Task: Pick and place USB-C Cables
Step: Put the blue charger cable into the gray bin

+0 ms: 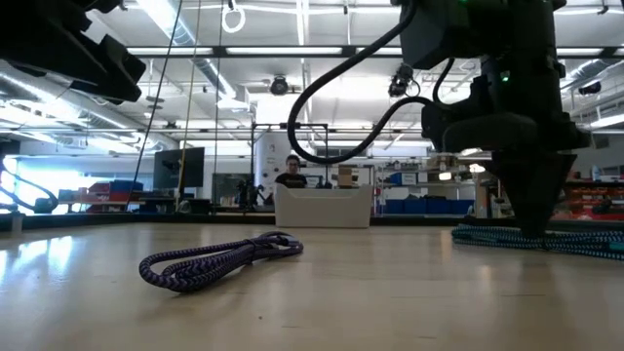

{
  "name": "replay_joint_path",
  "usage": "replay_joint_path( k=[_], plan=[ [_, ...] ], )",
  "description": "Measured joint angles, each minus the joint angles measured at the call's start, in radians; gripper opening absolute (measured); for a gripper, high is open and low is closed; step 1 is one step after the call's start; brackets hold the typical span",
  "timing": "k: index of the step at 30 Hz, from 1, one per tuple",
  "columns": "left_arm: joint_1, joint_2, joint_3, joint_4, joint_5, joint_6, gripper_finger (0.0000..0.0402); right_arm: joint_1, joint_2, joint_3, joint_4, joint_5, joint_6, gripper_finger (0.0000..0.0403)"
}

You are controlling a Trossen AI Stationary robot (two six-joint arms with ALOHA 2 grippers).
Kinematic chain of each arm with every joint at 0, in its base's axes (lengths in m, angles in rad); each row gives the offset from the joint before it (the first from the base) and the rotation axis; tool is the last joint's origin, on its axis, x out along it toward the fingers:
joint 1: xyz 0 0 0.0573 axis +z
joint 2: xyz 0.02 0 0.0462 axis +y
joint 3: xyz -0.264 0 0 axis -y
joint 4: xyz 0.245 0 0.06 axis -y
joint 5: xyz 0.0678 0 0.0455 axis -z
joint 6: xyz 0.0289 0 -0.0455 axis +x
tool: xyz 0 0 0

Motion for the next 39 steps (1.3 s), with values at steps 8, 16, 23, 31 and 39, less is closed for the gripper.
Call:
replay_joint_path(
  k=[8, 16, 23, 31, 39],
  plan=[
    [0.023, -0.002, 0.0, 0.007, 0.0, 0.04, 0.0172, -0.002, -0.001, 0.036, -0.038, 0.014, -0.036, 0.0002],
    [0.06, -0.002, 0.0, 0.006, 0.0, 0.06, 0.0172, -0.081, -0.001, 0.196, -0.23, 0.152, -0.224, 0.0001],
    [0.063, -0.002, 0.0, 0.005, 0.0, 0.03, 0.0172, -0.247, -0.002, 0.304, -0.283, 0.324, -0.549, 0.0],
    [0.063, -0.002, 0.0, 0.005, 0.0, -0.023, 0.0172, -0.444, -0.002, 0.391, -0.182, 0.403, -0.986, 0.0],
    [0.065, -0.002, 0.0, 0.013, -0.072, -0.049, 0.0172, -0.57, -0.002, 0.412, 0.085, 0.429, -1.449, 0.0]
  ],
)
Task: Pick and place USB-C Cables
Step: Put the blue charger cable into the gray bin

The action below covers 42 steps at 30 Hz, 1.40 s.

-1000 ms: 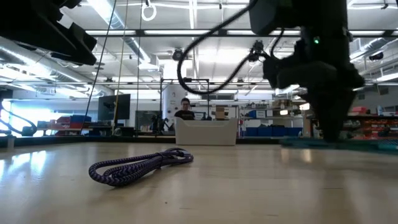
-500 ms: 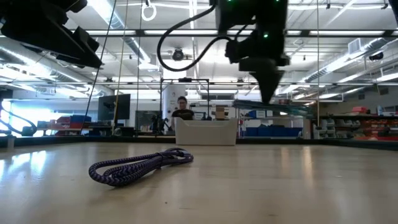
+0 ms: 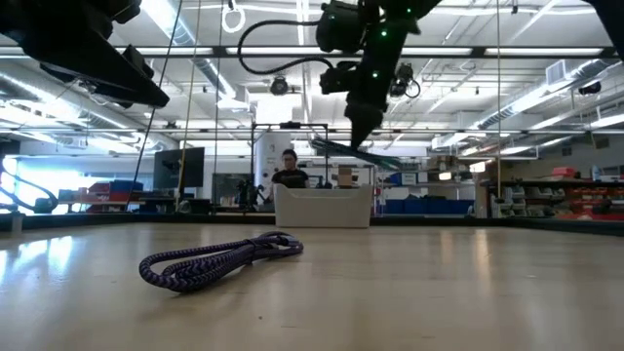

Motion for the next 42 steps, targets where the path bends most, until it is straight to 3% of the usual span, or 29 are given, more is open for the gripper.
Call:
replay_joint_path(
  k=[7, 17, 25, 36, 42],
  plan=[
    [0.04, 0.0, 0.0, 0.026, -0.011, -0.005, 0.0172, -0.092, 0.0, 0.0, 0.256, -0.008, -0.276, 0.0],
    [0.116, 0.0, 0.0, 0.025, -0.01, 0.041, 0.0172, -0.17, 0.0, 0.0, 0.352, -0.215, -0.473, 0.0],
    [0.167, 0.0, 0.0, 0.019, 0.027, 0.071, 0.0172, -0.2, 0.0, -0.007, 0.379, -0.323, -0.465, 0.0],
    [0.167, 0.0, 0.0, 0.02, 0.037, 0.087, 0.0172, -0.204, 0.003, -0.114, 0.463, -0.322, -0.415, 0.0011],
    [0.167, 0.0, 0.0, 0.021, 0.037, 0.089, 0.0172, -0.203, 0.002, -0.113, 0.465, -0.327, -0.34, 0.0045]
  ],
)
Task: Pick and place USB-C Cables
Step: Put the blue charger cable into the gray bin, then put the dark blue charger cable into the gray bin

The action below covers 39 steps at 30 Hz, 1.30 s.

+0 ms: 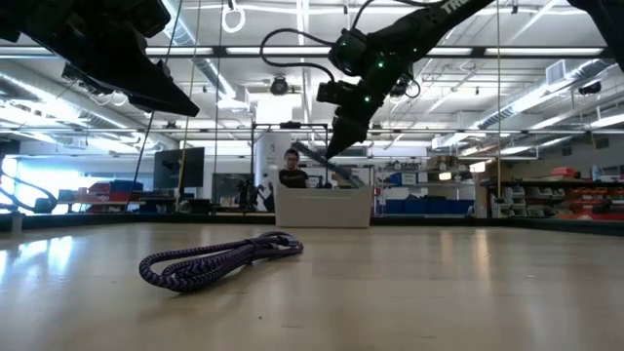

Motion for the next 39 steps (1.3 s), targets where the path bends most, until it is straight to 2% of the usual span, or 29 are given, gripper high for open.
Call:
replay_joint_path(
  k=[8, 12, 14, 18, 25, 31, 37, 39],
  plan=[
    [0.0, 0.0, 0.0, 0.001, 0.0, -0.01, 0.0172, 0.008, 0.0, 0.0, -0.004, 0.017, 0.01, 0.011],
    [0.0, 0.0, 0.0, 0.001, 0.0, -0.01, 0.0172, 0.028, 0.0, 0.0, -0.008, 0.025, 0.121, 0.0126],
    [0.0, 0.0, 0.0, 0.001, 0.0, -0.01, 0.0172, 0.054, -0.002, 0.0, -0.025, -0.029, 0.17, 0.0128],
    [0.0, 0.0, 0.0, -0.004, 0.0, -0.01, 0.0172, 0.142, -0.002, 0.0, -0.124, -0.153, 0.125, 0.0127],
    [-0.004, 0.0, 0.0, -0.025, 0.0, -0.016, 0.0172, 0.361, -0.002, 0.0, -0.204, -0.208, 0.08, 0.0126],
    [-0.004, 0.0, 0.0, -0.025, 0.0, -0.051, 0.0172, 0.526, -0.002, 0.0, -0.164, -0.173, 0.124, 0.0126],
    [-0.004, 0.003, 0.0, -0.001, 0.003, -0.175, 0.0172, 0.619, -0.002, 0.0, -0.135, -0.105, 0.164, 0.0126],
    [-0.009, 0.015, 0.0, 0.037, 0.035, -0.217, 0.0172, 0.636, -0.002, 0.0, -0.137, -0.078, 0.179, 0.0126]
  ],
)
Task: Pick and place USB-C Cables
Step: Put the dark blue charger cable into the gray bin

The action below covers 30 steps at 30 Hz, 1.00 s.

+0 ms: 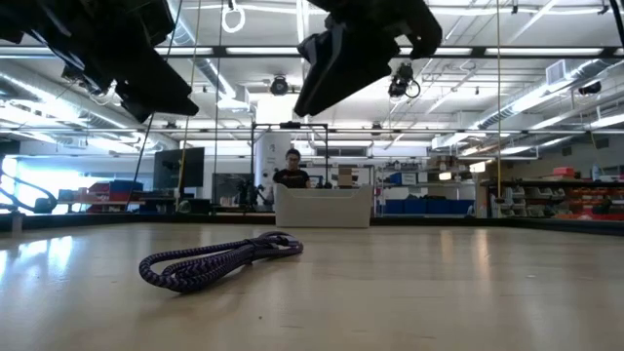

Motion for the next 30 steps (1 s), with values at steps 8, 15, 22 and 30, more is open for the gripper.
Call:
replay_joint_path(
  k=[8, 15, 22, 30],
  plan=[
    [-0.057, 0.134, 0.0, 0.159, 0.032, -0.118, 0.0172, 0.014, 0.012, 0.0, 0.009, -0.052, 0.095, 0.0126],
    [-0.101, 0.204, 0.0, 0.237, 0.012, -0.141, 0.0172, 0.053, 0.094, 0.0, 0.057, -0.126, 0.102, 0.0126],
    [-0.115, 0.203, 0.0, 0.225, 0.017, -0.151, 0.0172, 0.09, 0.209, 0.0, 0.157, -0.129, 0.105, 0.0126],
    [-0.147, 0.203, 0.0, 0.217, 0.02, -0.161, 0.0172, 0.117, 0.262, 0.0, 0.247, -0.129, 0.074, 0.0126]
  ],
)
